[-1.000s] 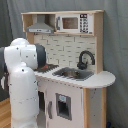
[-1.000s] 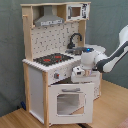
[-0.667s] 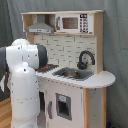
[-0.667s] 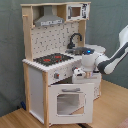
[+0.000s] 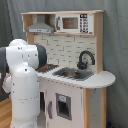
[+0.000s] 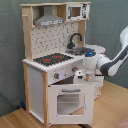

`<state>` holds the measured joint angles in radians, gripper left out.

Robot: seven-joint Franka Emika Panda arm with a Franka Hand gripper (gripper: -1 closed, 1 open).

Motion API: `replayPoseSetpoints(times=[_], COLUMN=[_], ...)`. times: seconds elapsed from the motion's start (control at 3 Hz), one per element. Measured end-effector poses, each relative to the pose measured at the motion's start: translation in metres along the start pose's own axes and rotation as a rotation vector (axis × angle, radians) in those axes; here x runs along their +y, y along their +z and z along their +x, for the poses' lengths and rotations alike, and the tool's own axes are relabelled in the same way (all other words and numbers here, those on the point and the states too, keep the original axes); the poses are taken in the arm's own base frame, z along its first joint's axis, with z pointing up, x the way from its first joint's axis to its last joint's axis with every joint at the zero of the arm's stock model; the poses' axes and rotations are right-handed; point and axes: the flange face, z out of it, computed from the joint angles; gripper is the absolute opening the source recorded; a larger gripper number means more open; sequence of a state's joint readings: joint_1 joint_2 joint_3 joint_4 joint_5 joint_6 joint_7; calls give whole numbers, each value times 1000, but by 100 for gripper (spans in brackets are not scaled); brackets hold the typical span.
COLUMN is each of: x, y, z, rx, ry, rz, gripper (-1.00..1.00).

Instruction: Play with the kitchen

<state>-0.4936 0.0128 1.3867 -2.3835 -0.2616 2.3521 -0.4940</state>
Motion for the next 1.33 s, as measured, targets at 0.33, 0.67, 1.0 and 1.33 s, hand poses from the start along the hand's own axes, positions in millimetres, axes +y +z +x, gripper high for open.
replayPoseSetpoints(times=[0.33, 0.67, 1.0, 1.33], x=[-22, -46, -70, -95], y=[1, 0, -5, -14], z=[11, 25, 39, 56], rx=[-4, -3, 4, 20], ry=[39, 65, 90, 99], rz=[2, -2, -10, -52], gripper=[-100, -100, -100, -100])
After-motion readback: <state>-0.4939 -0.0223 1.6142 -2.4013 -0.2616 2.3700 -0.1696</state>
